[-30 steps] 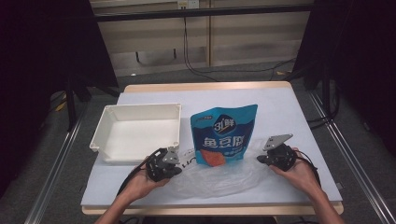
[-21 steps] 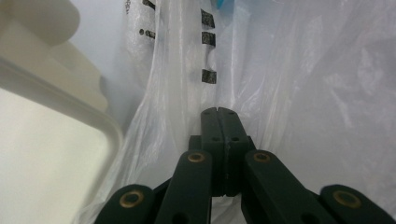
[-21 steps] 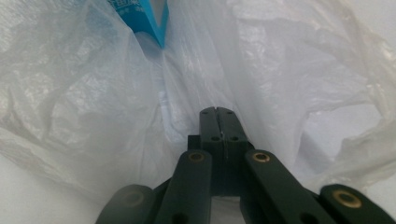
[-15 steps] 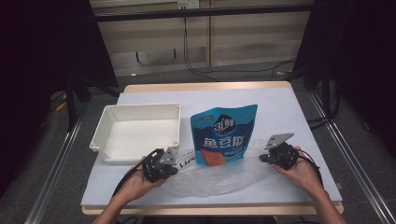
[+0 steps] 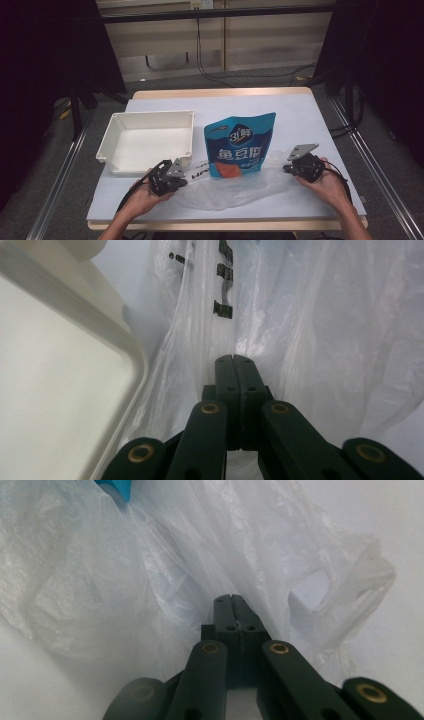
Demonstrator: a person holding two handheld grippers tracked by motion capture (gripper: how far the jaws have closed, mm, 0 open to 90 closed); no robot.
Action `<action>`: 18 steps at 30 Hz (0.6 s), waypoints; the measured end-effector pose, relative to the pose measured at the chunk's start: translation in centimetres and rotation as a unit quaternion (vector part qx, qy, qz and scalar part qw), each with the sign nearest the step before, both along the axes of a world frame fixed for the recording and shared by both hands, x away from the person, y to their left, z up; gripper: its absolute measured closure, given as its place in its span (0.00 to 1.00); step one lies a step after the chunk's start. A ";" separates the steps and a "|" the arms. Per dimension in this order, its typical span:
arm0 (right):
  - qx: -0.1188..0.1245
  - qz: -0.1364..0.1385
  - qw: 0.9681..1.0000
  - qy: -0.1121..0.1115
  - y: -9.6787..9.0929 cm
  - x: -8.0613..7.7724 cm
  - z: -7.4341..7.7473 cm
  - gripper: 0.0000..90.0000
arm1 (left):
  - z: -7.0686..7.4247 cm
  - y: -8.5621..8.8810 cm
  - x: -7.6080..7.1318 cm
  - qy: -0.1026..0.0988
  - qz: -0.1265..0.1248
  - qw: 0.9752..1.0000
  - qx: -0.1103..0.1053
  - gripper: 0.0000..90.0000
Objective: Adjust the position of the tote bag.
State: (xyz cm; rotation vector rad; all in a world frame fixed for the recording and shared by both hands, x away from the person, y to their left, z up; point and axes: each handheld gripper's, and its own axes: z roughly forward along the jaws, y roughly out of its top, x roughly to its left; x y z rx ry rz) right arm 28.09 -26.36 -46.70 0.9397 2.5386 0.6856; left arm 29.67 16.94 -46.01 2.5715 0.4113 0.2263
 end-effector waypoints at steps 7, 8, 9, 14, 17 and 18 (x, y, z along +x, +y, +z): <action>0.009 -0.002 1.000 0.003 -0.2 0.0 -0.1 1.00 | 0.0 0.5 0.0 -0.010 0.006 1.000 0.003 1.00; 0.008 -0.001 1.000 0.003 -0.2 0.1 0.0 1.00 | 0.0 0.6 0.1 -0.009 0.009 1.000 0.002 1.00; 0.010 -0.005 1.000 0.002 -0.2 0.1 -0.1 1.00 | 0.0 0.6 0.1 -0.008 0.012 1.000 0.003 1.00; 0.020 -0.015 1.000 0.000 -0.1 0.0 -0.1 1.00 | -0.1 0.6 0.4 0.001 0.029 1.000 -0.012 1.00; 0.035 -0.009 0.999 0.003 0.1 0.1 0.0 1.00 | -0.2 1.0 0.6 0.026 0.036 0.998 -0.052 1.00; 0.046 -0.008 0.999 -0.002 0.1 0.1 0.1 1.00 | -0.2 1.0 0.7 0.032 0.033 0.997 -0.064 1.00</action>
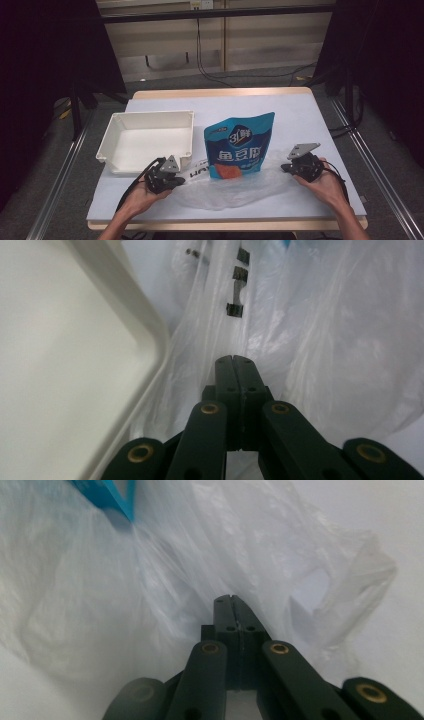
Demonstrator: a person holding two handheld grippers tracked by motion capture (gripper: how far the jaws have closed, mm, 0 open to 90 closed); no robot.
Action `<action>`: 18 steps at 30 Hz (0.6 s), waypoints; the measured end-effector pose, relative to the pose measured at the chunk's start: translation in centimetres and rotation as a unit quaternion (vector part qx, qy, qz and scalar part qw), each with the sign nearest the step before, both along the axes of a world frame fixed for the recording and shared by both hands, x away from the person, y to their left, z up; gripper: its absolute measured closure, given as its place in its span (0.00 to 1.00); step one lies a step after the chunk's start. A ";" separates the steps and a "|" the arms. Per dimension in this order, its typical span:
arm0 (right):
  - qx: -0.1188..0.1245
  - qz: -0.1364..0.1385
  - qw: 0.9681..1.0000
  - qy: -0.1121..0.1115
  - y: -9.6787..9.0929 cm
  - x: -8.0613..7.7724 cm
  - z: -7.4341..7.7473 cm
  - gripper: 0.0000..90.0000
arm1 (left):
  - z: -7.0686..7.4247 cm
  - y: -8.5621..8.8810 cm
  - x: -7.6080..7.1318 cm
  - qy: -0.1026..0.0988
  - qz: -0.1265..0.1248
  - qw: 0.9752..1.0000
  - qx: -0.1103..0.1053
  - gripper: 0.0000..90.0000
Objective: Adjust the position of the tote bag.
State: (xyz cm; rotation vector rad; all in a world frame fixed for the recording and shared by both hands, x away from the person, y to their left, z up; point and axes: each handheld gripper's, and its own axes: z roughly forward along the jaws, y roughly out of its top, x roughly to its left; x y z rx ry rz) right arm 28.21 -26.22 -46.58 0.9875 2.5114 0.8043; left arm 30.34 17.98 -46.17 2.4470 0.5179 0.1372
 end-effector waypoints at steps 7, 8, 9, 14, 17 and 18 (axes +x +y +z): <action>0.070 0.012 0.997 -0.009 0.1 0.0 0.8 1.00 | 1.0 -0.4 -0.2 0.015 0.005 0.998 -0.068 0.90; 0.080 0.012 0.997 -0.014 0.1 -0.1 1.0 1.00 | 1.1 -0.4 -0.3 0.015 0.001 0.997 -0.074 0.87; 0.090 0.015 0.996 -0.016 0.0 -0.2 1.2 1.00 | 1.3 -0.5 -0.3 0.014 -0.002 0.997 -0.079 0.88; 0.129 0.022 0.991 -0.037 0.4 -0.6 2.3 0.92 | 2.0 -0.8 -0.9 0.008 0.013 0.994 -0.109 0.63; 0.139 0.030 0.989 -0.042 0.7 -0.9 2.9 0.89 | 2.3 -1.0 -0.9 0.008 0.018 0.993 -0.119 0.44; 0.145 0.033 0.988 -0.044 0.9 -1.0 3.1 0.89 | 2.5 -1.1 -0.9 0.010 0.014 0.993 -0.120 0.39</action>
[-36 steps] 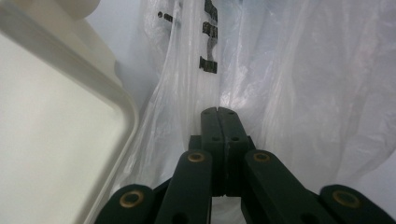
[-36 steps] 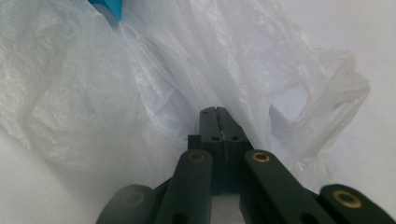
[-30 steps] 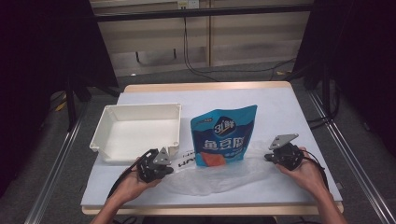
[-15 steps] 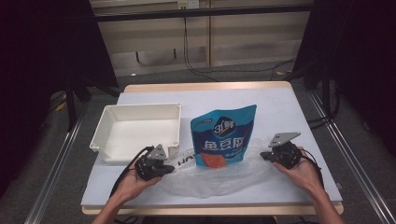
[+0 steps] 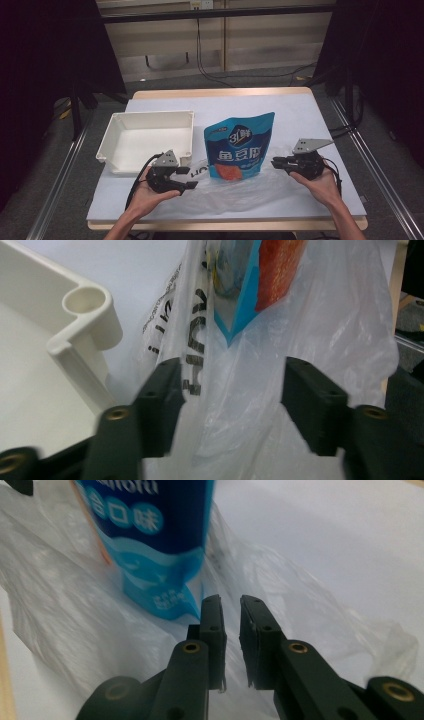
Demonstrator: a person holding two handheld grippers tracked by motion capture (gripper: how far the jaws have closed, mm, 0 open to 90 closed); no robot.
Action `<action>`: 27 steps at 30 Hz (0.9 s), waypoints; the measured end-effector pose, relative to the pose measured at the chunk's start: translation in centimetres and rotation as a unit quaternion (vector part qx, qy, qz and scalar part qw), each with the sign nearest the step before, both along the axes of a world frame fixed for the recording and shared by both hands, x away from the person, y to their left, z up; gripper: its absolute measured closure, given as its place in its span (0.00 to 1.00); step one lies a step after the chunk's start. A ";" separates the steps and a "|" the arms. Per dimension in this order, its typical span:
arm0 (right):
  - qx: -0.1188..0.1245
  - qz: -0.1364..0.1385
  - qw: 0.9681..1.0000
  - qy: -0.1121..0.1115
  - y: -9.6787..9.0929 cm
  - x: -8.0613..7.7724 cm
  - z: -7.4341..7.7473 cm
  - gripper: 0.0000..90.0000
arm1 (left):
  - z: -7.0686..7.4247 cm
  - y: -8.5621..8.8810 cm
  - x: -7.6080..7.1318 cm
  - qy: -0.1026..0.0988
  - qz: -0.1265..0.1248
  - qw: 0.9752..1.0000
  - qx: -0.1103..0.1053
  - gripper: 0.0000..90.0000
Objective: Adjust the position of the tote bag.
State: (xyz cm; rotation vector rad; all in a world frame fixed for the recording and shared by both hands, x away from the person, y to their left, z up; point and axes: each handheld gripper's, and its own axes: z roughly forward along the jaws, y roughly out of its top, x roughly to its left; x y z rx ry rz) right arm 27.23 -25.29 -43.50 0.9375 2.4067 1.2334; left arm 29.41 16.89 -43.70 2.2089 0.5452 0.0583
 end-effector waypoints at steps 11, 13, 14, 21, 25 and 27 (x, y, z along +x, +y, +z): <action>0.002 0.023 1.000 0.000 3.0 -1.4 1.5 0.92 | 1.5 -3.7 0.1 0.005 -0.022 1.000 -0.018 0.34; -0.007 0.029 1.000 0.009 3.7 -1.5 1.0 0.92 | 1.2 -4.8 0.0 0.005 -0.040 0.999 -0.006 0.32; -0.016 0.030 0.999 0.011 4.0 -1.5 0.7 0.92 | 1.1 -5.3 -0.2 0.002 -0.047 0.999 -0.007 0.33; -0.031 0.041 0.998 0.036 5.3 -1.6 -1.7 0.93 | 0.2 -5.1 -0.3 -0.011 -0.012 1.000 -0.012 0.63; -0.036 0.046 0.997 0.045 5.8 -1.7 -2.4 0.93 | -0.1 -4.5 -0.9 -0.017 0.001 1.000 -0.004 0.73; -0.035 0.049 0.997 0.047 6.0 -1.6 -2.6 0.94 | -0.2 -4.3 -1.0 -0.012 -0.017 1.000 -0.010 0.85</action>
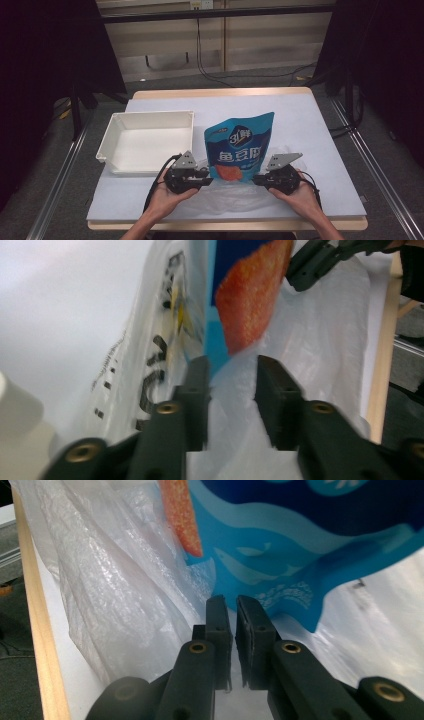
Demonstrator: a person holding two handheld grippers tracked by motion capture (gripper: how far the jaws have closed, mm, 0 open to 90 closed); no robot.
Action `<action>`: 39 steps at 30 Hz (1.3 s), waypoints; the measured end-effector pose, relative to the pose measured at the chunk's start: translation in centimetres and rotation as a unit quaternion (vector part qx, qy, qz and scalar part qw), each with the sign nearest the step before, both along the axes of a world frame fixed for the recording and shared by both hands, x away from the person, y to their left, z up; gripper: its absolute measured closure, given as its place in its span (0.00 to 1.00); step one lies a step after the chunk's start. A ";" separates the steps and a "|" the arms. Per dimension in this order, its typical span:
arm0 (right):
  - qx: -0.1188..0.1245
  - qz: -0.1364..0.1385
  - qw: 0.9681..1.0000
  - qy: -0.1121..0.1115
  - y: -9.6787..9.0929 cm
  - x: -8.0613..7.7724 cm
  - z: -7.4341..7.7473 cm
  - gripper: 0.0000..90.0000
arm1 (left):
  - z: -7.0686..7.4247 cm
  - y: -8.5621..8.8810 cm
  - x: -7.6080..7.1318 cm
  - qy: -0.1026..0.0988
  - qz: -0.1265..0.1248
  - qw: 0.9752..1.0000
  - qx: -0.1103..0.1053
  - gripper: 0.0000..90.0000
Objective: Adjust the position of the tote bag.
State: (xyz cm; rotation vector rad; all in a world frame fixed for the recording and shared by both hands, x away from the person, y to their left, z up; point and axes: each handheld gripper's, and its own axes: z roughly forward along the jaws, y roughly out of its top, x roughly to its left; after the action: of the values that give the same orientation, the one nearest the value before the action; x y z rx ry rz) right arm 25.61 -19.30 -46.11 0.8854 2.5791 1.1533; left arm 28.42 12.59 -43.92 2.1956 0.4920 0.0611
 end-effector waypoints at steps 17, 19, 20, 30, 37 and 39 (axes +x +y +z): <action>-0.015 0.032 0.999 0.019 0.9 -1.2 -1.7 0.95 | -2.8 -3.5 -0.4 0.018 -0.047 0.998 0.045 0.93; -0.019 0.036 0.999 0.017 0.9 -1.5 -1.6 0.95 | -2.8 -3.6 -0.3 0.012 -0.048 0.998 0.049 0.91; -0.017 0.038 0.999 0.018 0.9 -1.8 -1.6 0.95 | -2.8 -3.6 -0.3 0.012 -0.049 0.998 0.047 0.90; -0.015 0.039 0.999 0.020 0.4 -3.1 -1.6 0.94 | -3.1 -3.5 -0.1 0.012 -0.053 0.997 0.063 0.85; -0.013 0.042 0.999 0.021 -0.2 -4.1 -1.6 1.00 | -3.5 -3.4 -0.2 0.016 -0.053 0.997 0.061 0.83; -0.016 0.039 0.999 0.019 -0.3 -4.4 -1.6 1.00 | -3.6 -3.4 -0.2 0.015 -0.055 0.996 0.064 0.83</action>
State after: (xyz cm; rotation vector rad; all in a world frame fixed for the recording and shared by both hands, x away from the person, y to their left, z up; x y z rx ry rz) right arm 21.19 -19.64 -47.71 0.8138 2.6781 1.1223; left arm 28.18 9.22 -47.52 2.3485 0.3930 0.0016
